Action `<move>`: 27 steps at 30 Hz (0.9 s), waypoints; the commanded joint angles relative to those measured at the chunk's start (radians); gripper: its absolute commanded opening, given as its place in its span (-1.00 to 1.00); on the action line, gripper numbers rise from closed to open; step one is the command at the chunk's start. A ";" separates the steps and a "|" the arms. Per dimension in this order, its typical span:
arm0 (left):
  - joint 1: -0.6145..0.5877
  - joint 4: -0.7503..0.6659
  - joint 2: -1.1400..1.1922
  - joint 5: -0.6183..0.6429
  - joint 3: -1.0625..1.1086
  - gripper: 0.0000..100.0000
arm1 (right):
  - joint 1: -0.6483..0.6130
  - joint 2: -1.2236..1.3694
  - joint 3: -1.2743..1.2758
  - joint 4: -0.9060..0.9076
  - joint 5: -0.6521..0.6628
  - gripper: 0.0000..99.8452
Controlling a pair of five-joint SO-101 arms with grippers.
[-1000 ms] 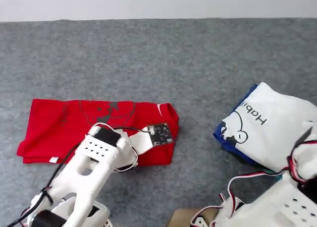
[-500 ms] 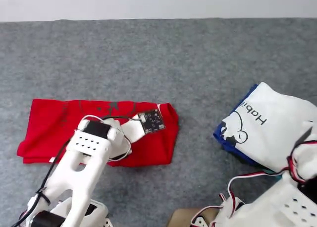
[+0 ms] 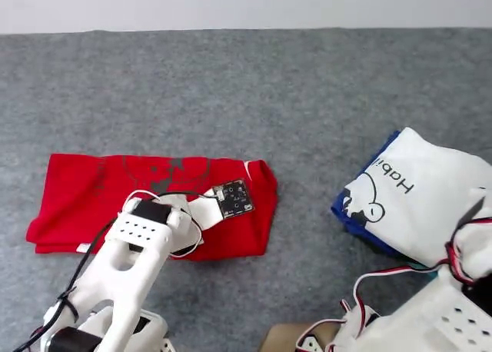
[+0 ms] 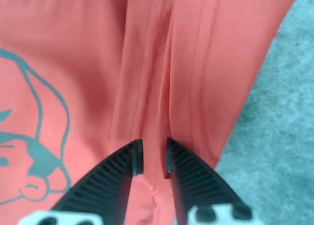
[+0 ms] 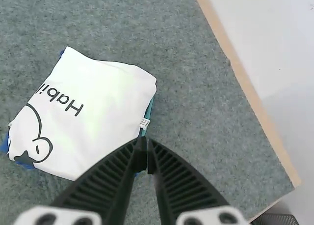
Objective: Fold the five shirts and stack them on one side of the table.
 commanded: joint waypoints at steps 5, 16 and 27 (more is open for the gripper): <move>-0.009 -0.029 -0.026 -0.012 -0.047 -0.84 | 0.010 -0.015 -0.003 0.041 0.005 -0.98; -0.074 0.344 -0.028 0.245 -0.545 -0.94 | 0.010 -0.015 -0.003 0.041 0.006 -0.98; -0.720 0.456 -0.015 0.172 -0.650 -0.68 | 0.010 -0.016 0.029 0.039 0.003 -0.98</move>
